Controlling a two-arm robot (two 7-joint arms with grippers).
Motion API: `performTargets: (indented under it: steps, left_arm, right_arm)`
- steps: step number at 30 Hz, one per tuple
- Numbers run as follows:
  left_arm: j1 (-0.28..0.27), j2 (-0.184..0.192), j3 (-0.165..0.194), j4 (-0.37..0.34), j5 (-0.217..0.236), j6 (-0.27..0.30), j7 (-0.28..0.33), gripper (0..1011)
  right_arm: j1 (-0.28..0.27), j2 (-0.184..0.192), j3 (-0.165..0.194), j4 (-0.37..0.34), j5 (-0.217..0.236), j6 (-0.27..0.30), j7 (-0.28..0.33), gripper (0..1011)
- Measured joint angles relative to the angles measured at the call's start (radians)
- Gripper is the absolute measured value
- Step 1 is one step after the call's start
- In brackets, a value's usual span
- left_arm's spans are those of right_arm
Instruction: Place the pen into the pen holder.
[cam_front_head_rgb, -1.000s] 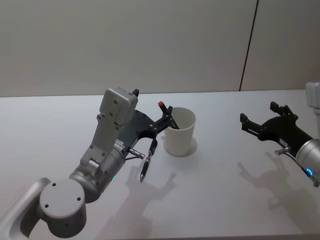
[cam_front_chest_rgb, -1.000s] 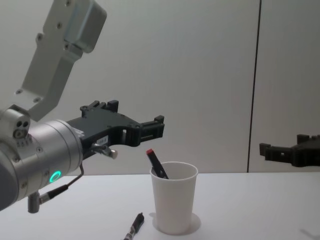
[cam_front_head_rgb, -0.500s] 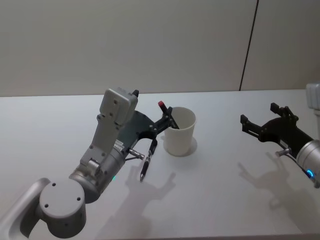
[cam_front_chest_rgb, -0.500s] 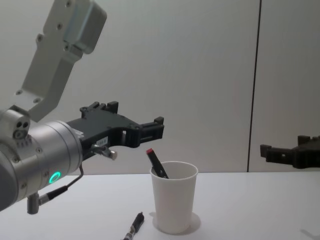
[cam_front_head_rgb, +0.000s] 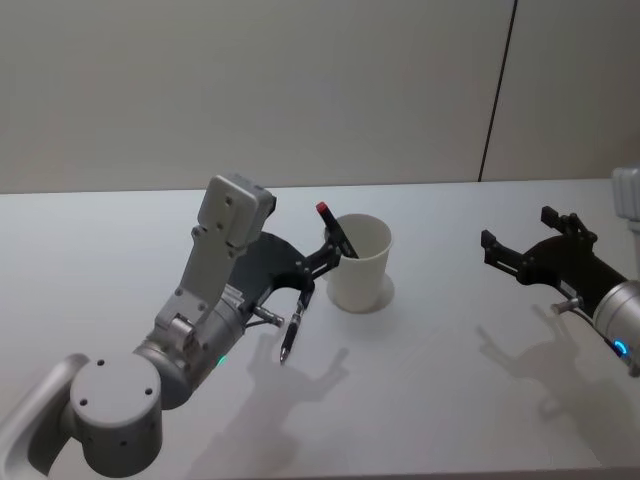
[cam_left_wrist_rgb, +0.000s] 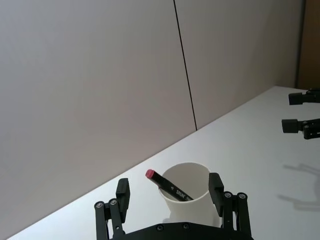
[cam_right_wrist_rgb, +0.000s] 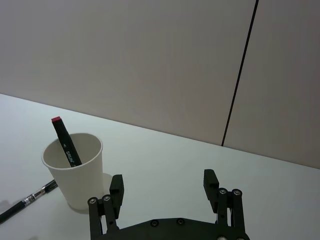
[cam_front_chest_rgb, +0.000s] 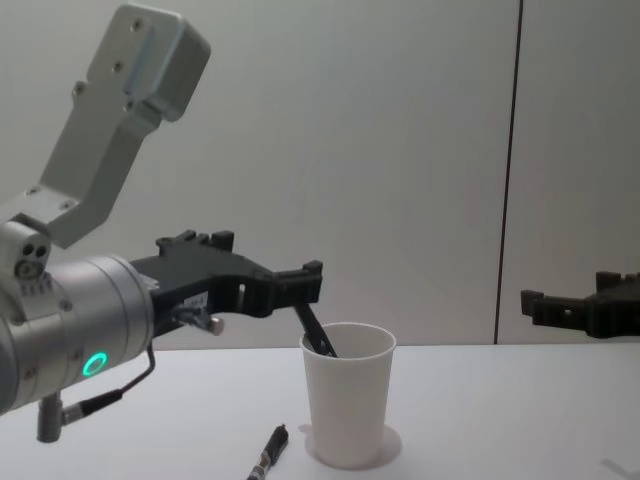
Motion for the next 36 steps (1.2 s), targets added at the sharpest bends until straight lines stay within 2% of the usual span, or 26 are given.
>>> performTargets:
  steps: [11, 23, 36]
  left_arm:
    - [0.0, 0.005, -0.011, 0.004, -0.032, 0.066, -0.032, 1002]
    - [-0.01, -0.004, -0.021, 0.053, -0.078, 0.128, -0.059, 1002]
    - [-0.036, -0.023, -0.026, 0.114, -0.09, 0.215, -0.068, 1002]
  right_arm:
    - [-0.001, 0.0, 0.0, -0.001, 0.0, 0.0, 0.0, 1001]
    - [-0.001, 0.0, 0.0, -0.001, 0.0, 0.0, 0.0, 1001]
    - [-0.001, 0.0, 0.0, -0.001, 0.0, 0.0, 0.0, 1001]
